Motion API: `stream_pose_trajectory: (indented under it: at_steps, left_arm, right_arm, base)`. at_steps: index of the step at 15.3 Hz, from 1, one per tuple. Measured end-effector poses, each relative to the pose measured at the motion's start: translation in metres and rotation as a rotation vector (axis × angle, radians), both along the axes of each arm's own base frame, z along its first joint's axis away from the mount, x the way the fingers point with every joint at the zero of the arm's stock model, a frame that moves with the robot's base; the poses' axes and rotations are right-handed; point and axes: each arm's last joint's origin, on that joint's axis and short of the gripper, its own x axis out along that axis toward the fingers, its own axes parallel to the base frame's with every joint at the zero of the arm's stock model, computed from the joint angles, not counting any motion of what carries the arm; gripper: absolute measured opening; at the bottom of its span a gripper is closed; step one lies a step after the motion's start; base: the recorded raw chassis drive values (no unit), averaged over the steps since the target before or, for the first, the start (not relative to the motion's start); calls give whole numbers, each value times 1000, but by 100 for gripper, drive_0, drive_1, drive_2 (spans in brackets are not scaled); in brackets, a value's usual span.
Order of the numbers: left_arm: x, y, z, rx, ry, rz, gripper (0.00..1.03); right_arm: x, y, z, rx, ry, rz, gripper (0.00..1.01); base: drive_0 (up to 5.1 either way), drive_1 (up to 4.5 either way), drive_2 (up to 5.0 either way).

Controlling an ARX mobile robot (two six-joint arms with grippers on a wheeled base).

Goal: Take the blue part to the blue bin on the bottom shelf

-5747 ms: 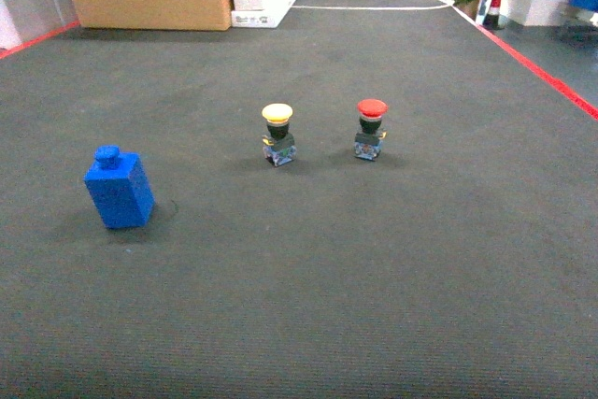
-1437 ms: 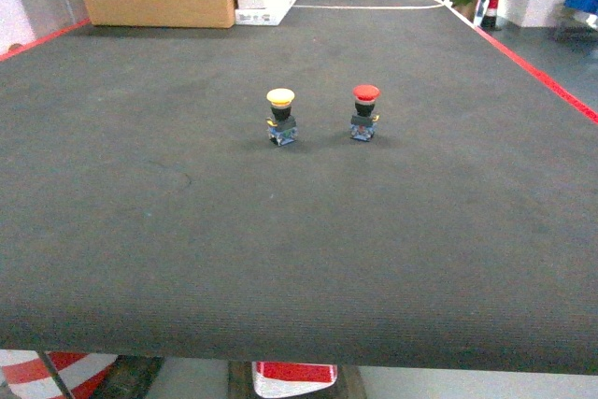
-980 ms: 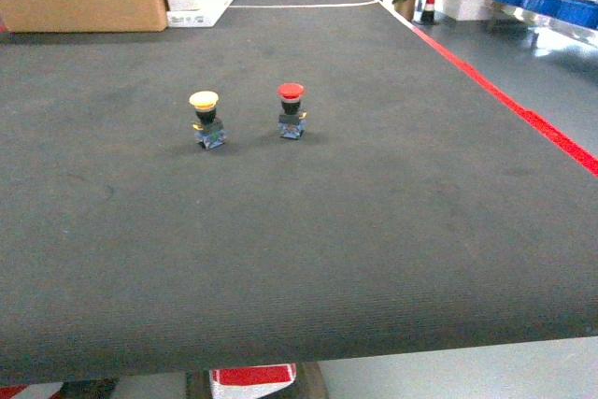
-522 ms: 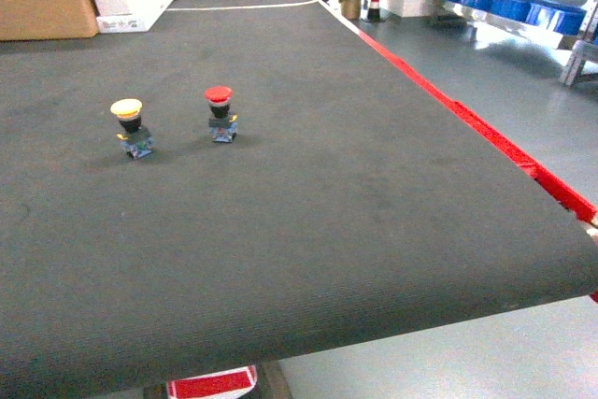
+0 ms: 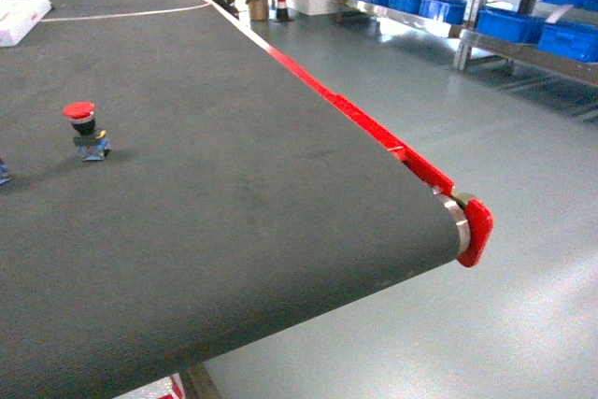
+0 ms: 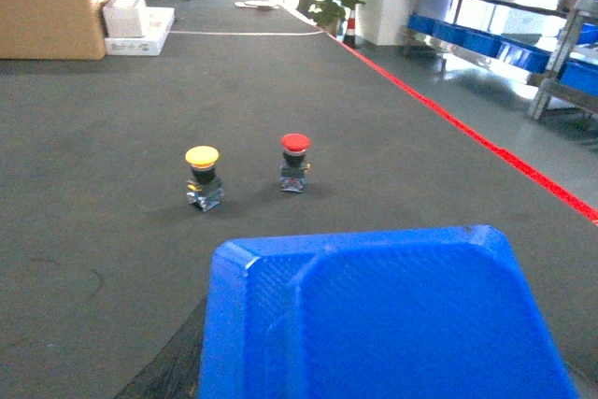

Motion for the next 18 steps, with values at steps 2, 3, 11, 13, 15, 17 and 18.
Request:
stream_pose_trajectory:
  at_steps: [2,3,11,13,15,17,18]
  left_arm:
    - [0,0,0,0,0,0,44]
    - [0,0,0,0,0,0,44]
    - [0,0,0,0,0,0,44]
    - [0,0,0,0,0,0,44]
    - [0,0,0,0,0,0,44]
    - [0,0,0,0,0,0,44]
    - [0,0,0,0,0,0,44]
  right_arm:
    - [0,0,0,0,0,0,98]
    - [0,0,0,0,0,0,98]
    - [0,0,0,0,0,0,98]
    - [0,0,0,0,0,0,98]
    - [0,0,0,0,0,0,98]
    - [0,0,0,0,0,0,98]
    - [0,0,0,0,0,0,98]
  base:
    - [-155,-155,-155]
    - [-150,-150,-150]
    - [-160,-160,-160]
    - [-153,-153,-153]
    - [-174,-174,-174]
    - [-169,-169,-169]
    - [-148,-148,-148]
